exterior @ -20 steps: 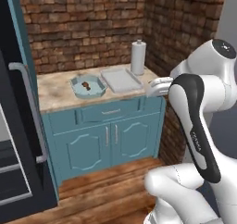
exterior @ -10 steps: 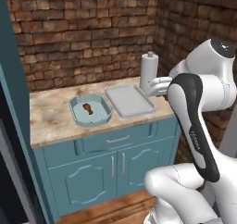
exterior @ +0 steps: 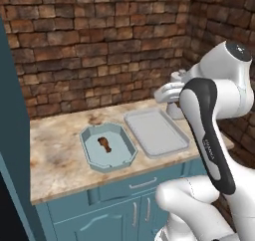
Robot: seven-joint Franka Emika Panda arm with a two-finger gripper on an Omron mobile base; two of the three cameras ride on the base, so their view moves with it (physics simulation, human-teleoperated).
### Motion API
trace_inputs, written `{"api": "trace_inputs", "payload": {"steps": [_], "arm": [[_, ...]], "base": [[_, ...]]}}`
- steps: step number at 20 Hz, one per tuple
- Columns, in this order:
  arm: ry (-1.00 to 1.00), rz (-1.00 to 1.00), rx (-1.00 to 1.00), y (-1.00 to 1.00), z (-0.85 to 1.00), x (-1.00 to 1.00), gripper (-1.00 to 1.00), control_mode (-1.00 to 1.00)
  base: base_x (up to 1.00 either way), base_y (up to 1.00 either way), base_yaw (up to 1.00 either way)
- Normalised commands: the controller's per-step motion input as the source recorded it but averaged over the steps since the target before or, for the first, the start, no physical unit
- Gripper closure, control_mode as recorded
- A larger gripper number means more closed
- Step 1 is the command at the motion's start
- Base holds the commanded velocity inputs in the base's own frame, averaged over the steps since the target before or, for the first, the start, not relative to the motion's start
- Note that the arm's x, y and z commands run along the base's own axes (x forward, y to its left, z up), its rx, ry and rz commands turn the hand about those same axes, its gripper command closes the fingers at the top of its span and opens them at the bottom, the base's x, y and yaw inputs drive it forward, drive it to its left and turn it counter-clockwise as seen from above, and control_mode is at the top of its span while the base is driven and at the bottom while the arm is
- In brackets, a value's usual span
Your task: Place one tomato and one chicken drumstick in each tupperware on the nearby counter, to pack two identical lunches.
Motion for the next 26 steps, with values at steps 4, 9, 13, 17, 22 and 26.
{"api": "trace_inputs", "payload": {"steps": [4,9,13,17,22,26], "arm": [[0.0,0.0,0.0,0.0,0.0,0.0,1.0,1.0],[0.0,0.0,0.0,-0.24,-0.58,0.2,1.0,-1.0],[0.01,0.0,0.0,-0.36,-0.78,0.35,1.0,-1.0],[0.03,0.0,0.0,-0.23,-0.76,0.43,1.0,-1.0],[0.07,0.0,0.0,-0.13,-0.73,0.46,1.0,-1.0],[0.09,0.0,0.0,-0.09,-0.6,0.51,1.0,-1.0]], "base": [[0.45,-0.12,0.0],[0.05,-0.04,0.0],[0.0,0.0,0.0],[0.0,0.0,0.0],[0.0,0.0,0.0],[0.0,0.0,0.0]]}}
